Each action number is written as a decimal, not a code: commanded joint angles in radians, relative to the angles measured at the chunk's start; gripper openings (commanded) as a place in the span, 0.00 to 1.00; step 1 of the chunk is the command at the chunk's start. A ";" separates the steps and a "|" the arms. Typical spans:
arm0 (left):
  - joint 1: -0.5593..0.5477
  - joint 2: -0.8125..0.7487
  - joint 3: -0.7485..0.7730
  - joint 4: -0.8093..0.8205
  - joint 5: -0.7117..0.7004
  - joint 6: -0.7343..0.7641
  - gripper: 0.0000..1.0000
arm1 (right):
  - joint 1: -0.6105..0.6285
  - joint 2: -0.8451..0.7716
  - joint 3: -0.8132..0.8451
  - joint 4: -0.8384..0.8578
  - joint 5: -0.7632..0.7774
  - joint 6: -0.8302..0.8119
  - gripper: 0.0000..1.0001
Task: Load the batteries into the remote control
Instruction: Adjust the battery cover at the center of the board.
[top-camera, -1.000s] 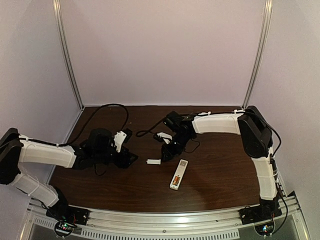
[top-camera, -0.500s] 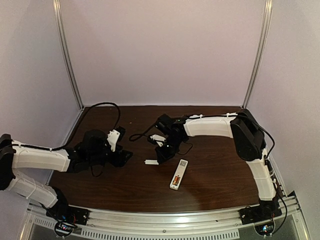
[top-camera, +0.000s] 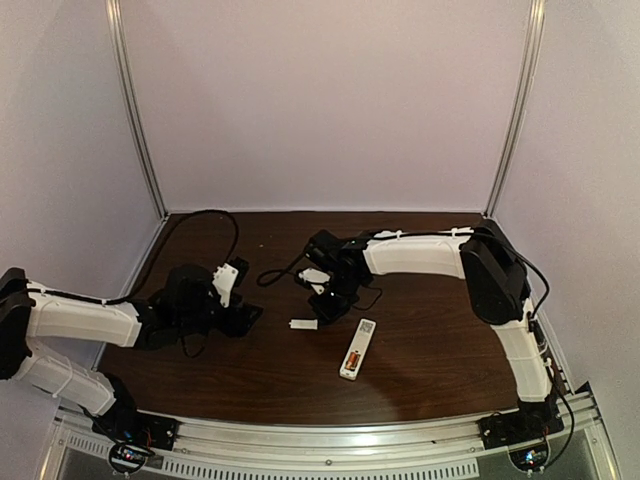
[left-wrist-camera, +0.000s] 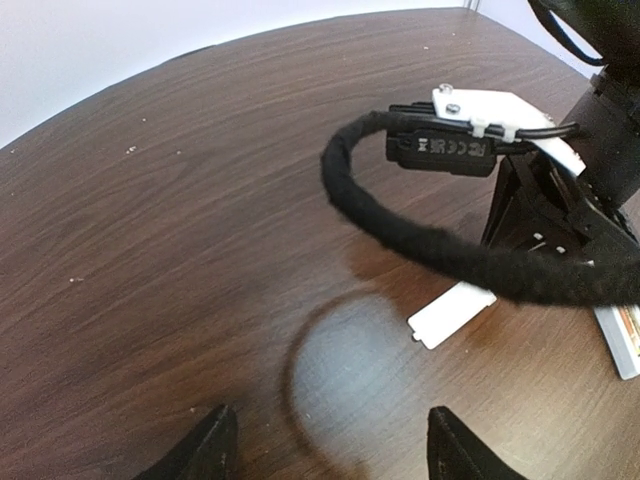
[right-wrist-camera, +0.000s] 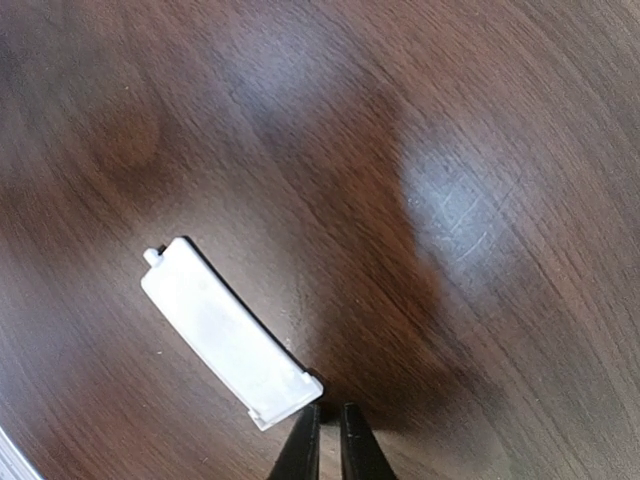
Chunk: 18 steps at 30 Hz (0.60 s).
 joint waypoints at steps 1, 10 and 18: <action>0.001 -0.023 -0.051 0.083 -0.018 -0.011 0.66 | 0.003 0.049 -0.009 -0.054 0.094 0.013 0.14; 0.001 -0.028 -0.166 0.272 0.032 0.015 0.63 | 0.000 0.034 0.050 -0.055 0.053 0.032 0.18; -0.002 0.044 -0.287 0.591 0.132 0.083 0.57 | 0.009 0.072 0.082 -0.069 0.065 0.041 0.17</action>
